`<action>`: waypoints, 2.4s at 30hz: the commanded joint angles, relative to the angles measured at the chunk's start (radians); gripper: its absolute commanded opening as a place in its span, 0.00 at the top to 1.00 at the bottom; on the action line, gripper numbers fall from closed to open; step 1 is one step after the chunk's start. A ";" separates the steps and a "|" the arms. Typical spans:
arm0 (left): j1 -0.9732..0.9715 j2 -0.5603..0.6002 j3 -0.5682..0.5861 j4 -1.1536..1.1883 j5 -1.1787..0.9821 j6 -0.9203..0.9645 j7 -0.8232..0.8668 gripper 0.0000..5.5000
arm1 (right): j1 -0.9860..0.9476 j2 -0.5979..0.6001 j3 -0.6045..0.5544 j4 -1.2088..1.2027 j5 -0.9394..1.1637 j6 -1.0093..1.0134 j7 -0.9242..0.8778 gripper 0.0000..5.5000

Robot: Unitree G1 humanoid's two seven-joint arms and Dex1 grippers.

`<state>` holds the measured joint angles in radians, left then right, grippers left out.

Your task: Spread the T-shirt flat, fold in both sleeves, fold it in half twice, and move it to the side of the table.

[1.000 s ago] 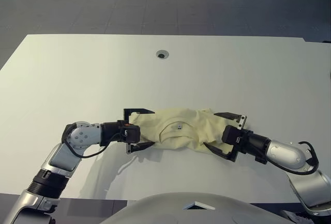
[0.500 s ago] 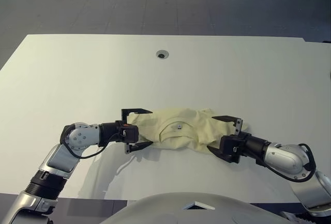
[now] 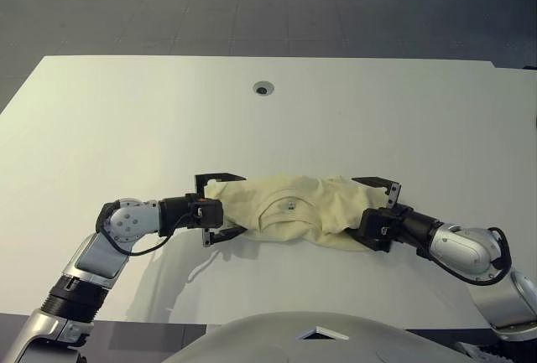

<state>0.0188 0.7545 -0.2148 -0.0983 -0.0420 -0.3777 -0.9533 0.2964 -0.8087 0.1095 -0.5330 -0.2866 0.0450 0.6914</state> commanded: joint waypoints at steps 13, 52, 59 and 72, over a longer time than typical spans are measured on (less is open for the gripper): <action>-0.058 -0.014 -0.002 0.013 -0.030 0.040 -0.029 0.02 | -0.030 0.031 0.016 0.016 0.011 -0.072 0.005 0.02; -0.041 -0.037 -0.053 0.012 -0.016 0.031 -0.047 0.96 | -0.025 0.026 0.035 0.050 0.031 -0.131 0.036 0.92; -0.047 -0.030 -0.040 0.012 -0.031 0.034 -0.053 1.00 | -0.030 0.021 0.019 0.056 0.055 -0.124 0.046 1.00; -0.129 0.018 0.048 0.042 -0.143 0.066 -0.138 1.00 | -0.119 0.001 -0.166 0.083 0.330 -0.054 0.118 1.00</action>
<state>-0.0642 0.7529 -0.1922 -0.0662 -0.1644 -0.3344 -1.0729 0.2047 -0.7918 -0.0267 -0.4674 0.0114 -0.0218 0.7929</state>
